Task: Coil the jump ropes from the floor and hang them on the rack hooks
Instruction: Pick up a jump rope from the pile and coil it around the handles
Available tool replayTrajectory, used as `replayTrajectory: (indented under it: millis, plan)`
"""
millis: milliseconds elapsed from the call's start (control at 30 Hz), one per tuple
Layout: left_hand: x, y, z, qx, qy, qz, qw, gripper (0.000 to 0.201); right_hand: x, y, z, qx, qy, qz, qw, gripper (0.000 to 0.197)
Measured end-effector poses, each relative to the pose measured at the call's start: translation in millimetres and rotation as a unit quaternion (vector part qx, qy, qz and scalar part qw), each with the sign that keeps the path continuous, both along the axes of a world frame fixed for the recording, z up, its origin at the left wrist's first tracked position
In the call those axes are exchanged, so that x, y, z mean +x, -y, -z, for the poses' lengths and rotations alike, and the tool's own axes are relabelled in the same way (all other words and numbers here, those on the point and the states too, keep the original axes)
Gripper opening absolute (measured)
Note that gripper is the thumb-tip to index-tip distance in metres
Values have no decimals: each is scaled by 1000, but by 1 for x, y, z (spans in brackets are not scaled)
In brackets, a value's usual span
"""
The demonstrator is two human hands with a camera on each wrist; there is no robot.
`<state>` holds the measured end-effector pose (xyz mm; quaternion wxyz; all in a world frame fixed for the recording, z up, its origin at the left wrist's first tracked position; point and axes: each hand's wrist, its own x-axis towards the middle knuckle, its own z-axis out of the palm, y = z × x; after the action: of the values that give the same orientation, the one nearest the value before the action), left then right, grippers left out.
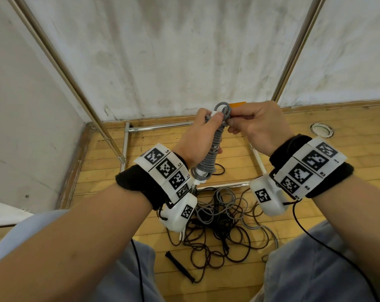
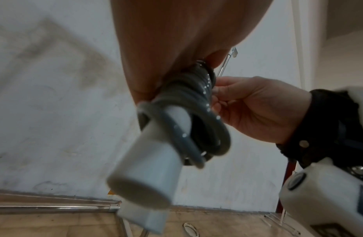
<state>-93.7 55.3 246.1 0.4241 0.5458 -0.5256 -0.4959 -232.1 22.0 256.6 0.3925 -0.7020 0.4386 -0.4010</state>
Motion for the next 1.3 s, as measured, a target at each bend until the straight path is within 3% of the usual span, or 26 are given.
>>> replayTrajectory:
  millis: [133, 233, 400, 500, 567, 667, 733, 833, 900, 1200, 1300]
  plan:
    - [1, 1, -2, 34, -99, -10, 994, 26, 0, -3, -5, -20, 7, -11, 1000, 29]
    - [1, 0, -5, 92, -193, 4, 977, 42, 6, -7, -4, -18, 46, 7, 999, 24]
    - [-2, -2, -7, 103, -239, 40, 965, 47, 11, -4, -5, 12, 112, 74, 991, 15]
    - [-1, -1, -6, 92, -229, 14, 969, 44, 8, -4, -4, -92, -8, 62, 994, 18]
    - [0, -1, -5, 91, -218, 10, 972, 43, 7, -6, -3, -198, -95, 43, 975, 20]
    - [-1, -1, -4, 85, -196, 8, 977, 40, 4, -6, -4, -274, -145, 34, 950, 19]
    - [-2, -2, -3, 67, -168, 3, 983, 37, 3, -6, -6, -251, -139, 37, 957, 16]
    - [-2, -2, -2, 50, -125, 3, 991, 37, 2, -5, -7, -109, -67, 43, 991, 15]
    - [-3, -3, -1, 47, -111, 1, 993, 36, 3, -7, -7, -59, -25, 40, 997, 17]
    - [-4, -5, 2, 3, -55, -2, 998, 22, 3, -8, -9, -8, 38, 33, 999, 27]
    - [-5, -5, 5, -14, -34, -2, 999, 22, 5, -10, -6, -36, 3, 52, 998, 20]
